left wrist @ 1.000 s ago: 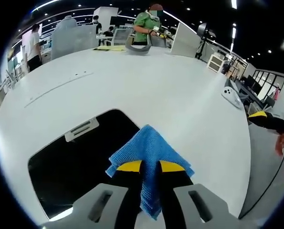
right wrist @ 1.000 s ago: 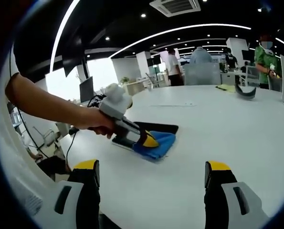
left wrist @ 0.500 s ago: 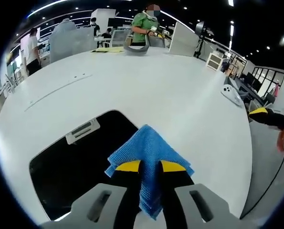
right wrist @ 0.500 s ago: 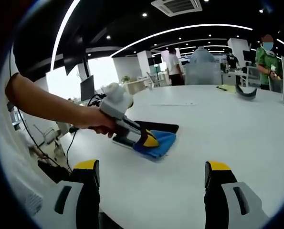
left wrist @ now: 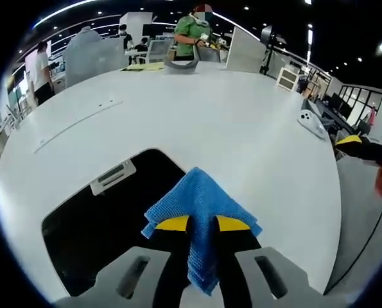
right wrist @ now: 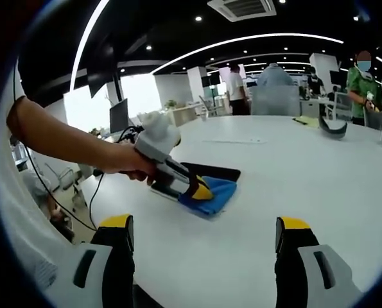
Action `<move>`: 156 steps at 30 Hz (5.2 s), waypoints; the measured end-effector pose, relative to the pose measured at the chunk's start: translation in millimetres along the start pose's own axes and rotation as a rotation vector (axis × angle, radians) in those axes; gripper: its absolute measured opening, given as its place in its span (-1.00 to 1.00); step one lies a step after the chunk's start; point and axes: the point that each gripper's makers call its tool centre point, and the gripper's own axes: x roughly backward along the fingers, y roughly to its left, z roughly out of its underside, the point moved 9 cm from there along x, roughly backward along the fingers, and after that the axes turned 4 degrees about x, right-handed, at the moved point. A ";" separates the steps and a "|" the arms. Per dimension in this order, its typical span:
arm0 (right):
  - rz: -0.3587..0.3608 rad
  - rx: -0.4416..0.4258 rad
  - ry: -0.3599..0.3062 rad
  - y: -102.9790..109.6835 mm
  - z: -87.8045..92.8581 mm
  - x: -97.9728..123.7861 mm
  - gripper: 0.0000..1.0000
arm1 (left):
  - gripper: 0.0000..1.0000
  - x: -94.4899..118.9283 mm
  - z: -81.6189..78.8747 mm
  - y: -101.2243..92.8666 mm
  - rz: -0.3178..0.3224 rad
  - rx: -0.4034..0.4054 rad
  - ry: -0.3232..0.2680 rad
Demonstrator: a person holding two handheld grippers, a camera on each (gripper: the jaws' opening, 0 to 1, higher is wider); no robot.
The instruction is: Wipe the mirror surface with the cleaning cloth until all visible marks leave the cleaned area.
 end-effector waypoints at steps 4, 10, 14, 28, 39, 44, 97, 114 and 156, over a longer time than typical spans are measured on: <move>0.002 -0.007 0.002 0.6 2.1 -0.2 0.83 | -0.75 -0.1 0.3 -2.0 -0.017 -0.010 0.002; -0.006 -0.005 0.012 2.4 3.7 -0.7 0.83 | -0.75 -0.2 0.1 -2.5 -0.040 -0.021 0.000; -0.010 -0.006 0.010 1.7 2.1 -1.3 0.83 | -0.75 -0.3 -0.1 -3.2 -0.049 -0.025 0.002; -0.035 -0.003 0.022 1.8 1.7 -6.4 0.83 | -0.58 -1.8 -1.3 -1.7 -0.110 -0.072 -0.010; -0.049 -0.006 0.035 3.7 3.6 -8.7 0.83 | -0.58 -3.0 -5.2 2.1 -0.121 -0.046 -0.006; -0.060 -0.005 0.040 6.0 3.4 -8.7 0.83 | -0.59 -4.5 -7.9 7.5 -0.128 -0.031 -0.015; -0.053 0.042 0.051 9.5 12.3 -3.0 0.84 | -0.64 -18.9 -34.7 32.3 -0.122 -0.035 0.029; -0.043 0.039 0.043 7.3 9.5 -3.2 0.84 | -0.64 -23.3 -42.5 41.8 -0.132 -0.038 0.033; -0.035 0.038 0.067 1.3 10.4 -9.1 0.84 | -0.67 -34.1 -60.3 63.7 -0.130 -0.030 0.028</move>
